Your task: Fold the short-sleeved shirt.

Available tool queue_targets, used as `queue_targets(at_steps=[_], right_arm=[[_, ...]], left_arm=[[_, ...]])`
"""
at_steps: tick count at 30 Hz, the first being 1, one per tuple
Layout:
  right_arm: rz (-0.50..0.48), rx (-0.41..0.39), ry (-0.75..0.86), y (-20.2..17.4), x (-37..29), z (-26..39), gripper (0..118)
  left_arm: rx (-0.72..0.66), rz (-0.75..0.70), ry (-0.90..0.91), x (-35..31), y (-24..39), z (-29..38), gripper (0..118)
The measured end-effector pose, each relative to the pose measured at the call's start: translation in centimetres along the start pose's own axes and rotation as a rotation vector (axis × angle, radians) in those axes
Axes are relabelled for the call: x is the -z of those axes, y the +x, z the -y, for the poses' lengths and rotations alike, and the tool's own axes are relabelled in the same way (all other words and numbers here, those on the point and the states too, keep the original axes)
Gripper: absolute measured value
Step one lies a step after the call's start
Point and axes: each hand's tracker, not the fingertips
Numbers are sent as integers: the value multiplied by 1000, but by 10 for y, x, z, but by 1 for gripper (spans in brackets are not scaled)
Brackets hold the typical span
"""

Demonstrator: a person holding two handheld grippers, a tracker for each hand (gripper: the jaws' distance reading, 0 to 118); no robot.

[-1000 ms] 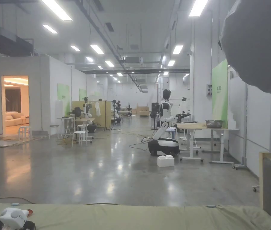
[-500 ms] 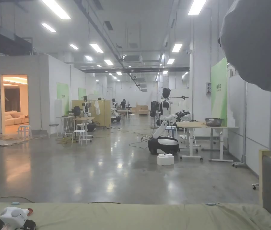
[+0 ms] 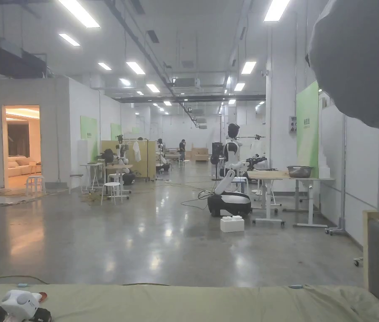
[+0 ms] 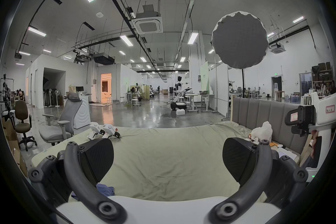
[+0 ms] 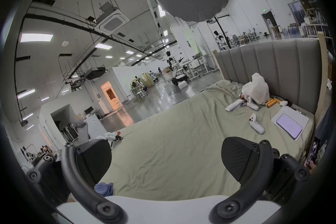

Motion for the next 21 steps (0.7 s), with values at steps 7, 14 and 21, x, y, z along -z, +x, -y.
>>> queue_targets(at_steps=[7,14,21], right_arm=[[1,-14,-28,-2,3,1,118],[-6,-63,-19,-2,5,0,118],[-160,-72,41,4,3,8,118]], left_arm=[[7,7,0,0,1,-1,118],[13,11,5,0,1,-1,118],[10,21,9,0,3,-2,118]])
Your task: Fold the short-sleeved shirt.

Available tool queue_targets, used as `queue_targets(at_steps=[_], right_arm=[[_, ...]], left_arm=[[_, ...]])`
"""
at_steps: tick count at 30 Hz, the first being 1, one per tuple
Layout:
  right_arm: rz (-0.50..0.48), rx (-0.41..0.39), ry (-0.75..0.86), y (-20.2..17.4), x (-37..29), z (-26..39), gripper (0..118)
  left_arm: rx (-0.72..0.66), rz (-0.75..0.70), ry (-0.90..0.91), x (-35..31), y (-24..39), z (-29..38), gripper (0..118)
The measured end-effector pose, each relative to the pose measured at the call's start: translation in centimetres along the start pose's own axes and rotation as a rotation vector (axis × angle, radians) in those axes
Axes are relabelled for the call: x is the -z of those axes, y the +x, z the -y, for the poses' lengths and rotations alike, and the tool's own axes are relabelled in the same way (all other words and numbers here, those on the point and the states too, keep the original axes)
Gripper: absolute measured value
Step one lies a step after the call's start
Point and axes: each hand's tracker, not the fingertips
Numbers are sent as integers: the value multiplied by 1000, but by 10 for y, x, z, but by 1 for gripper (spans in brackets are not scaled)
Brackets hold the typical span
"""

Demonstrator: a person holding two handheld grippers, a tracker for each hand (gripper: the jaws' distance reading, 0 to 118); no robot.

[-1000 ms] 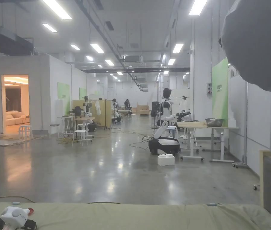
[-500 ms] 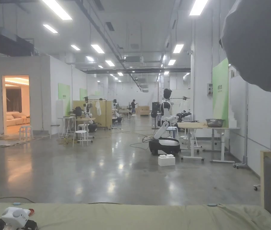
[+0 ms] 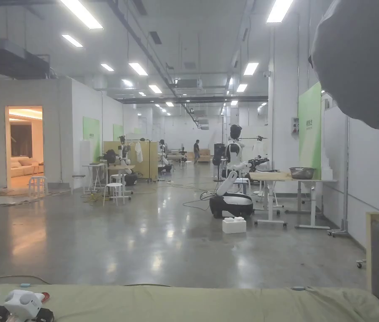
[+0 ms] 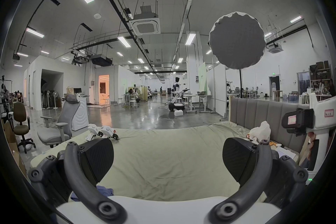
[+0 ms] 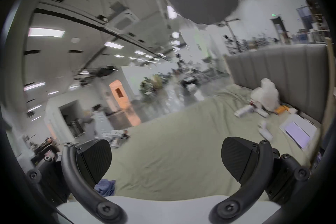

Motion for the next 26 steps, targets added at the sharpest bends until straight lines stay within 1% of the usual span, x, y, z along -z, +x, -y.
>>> queue_targets(at_steps=[1,2,3,4,5,6,7,9,11,14,21,24,26], right_arm=[[-92,-35,52,4,-3,3,118],[-188,-94,93,9,-5,5,118],[-223,-149,117,10,-8,7,118],[-185,-176,128,7,-12,7,118],[-98,-175,118,3,-13,6,118],[-44,-200,104,0,-11,5,118],[-24,-236,102,0,-10,6,118],[-2,-274,114,-4,-8,7,118],[2,-274,103,-5,-8,8,118],[0,-298,93,-6,-7,10,118],[31,-302,72,-2,6,18,118],[56,-302,7,10,23,34,118],[98,-312,-73,21,38,54,118]], left_arm=[[3,0,0,0,0,0,118],[5,-1,2,0,0,0,118],[6,-2,2,-1,0,0,118],[7,-2,2,-1,0,1,118],[6,-1,2,-1,0,1,118],[4,-3,2,-2,0,2,118],[-2,-8,0,-1,0,3,118],[-9,-6,-5,-1,0,3,118],[-7,-2,-5,-2,1,4,118],[-1,-5,-5,-1,1,4,118],[-2,4,-5,5,2,12,118],[2,-10,-50,19,3,35,118],[-17,-34,-96,31,2,60,118]])
